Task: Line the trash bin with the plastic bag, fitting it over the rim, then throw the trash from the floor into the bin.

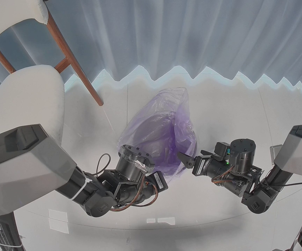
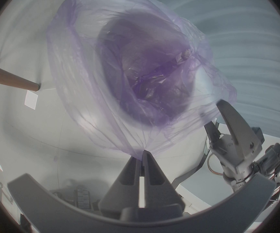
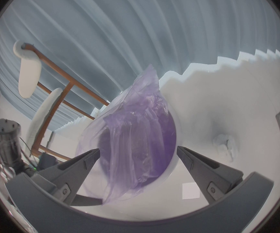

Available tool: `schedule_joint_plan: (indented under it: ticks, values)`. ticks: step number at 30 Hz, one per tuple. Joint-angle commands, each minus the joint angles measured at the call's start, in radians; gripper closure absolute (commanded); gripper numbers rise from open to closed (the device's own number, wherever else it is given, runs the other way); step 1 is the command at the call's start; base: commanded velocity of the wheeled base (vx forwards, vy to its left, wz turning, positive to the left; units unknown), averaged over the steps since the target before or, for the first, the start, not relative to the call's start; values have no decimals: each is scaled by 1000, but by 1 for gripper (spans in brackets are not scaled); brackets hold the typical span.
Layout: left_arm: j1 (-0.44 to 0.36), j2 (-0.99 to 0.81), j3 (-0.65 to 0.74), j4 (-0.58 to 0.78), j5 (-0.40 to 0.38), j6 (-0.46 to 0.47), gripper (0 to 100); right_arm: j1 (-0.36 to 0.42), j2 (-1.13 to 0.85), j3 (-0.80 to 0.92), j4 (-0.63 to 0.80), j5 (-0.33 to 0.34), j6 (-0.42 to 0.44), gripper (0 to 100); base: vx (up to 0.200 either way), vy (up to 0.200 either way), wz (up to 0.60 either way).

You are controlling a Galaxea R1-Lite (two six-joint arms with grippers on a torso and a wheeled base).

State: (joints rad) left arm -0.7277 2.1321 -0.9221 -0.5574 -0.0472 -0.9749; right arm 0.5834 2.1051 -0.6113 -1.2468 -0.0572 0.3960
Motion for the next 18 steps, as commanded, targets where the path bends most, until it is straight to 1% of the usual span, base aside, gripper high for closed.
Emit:
schedule_joint_plan:
  ticks: [1,6,10,13,14,16,18]
  values:
    - [-19,-6,3,-2,9,-1,100,-8,39,-35,-5,-19,-29,0,0,0,0]
    - [-29,0,3,-2,18,-1,100,-25,38,-58,-48,-56,-51,0,0,0,0]
    - [-33,-1,6,-1,18,-2,100,-33,62,-94,-49,-67,-97,0,0,0,0]
    - [-33,-1,22,-2,18,-2,100,-33,76,-114,-51,-67,-103,0,0,0,0]
    - [-33,-3,26,-4,18,-1,100,-34,76,-117,-51,-67,-103,100,0,0,0]
    - [-33,-4,34,-4,18,-1,100,-42,70,-114,-51,-67,-105,100,0,0,0]
    - [-33,-8,42,-4,20,-1,100,-68,59,-102,-57,-65,-103,100,0,0,0]
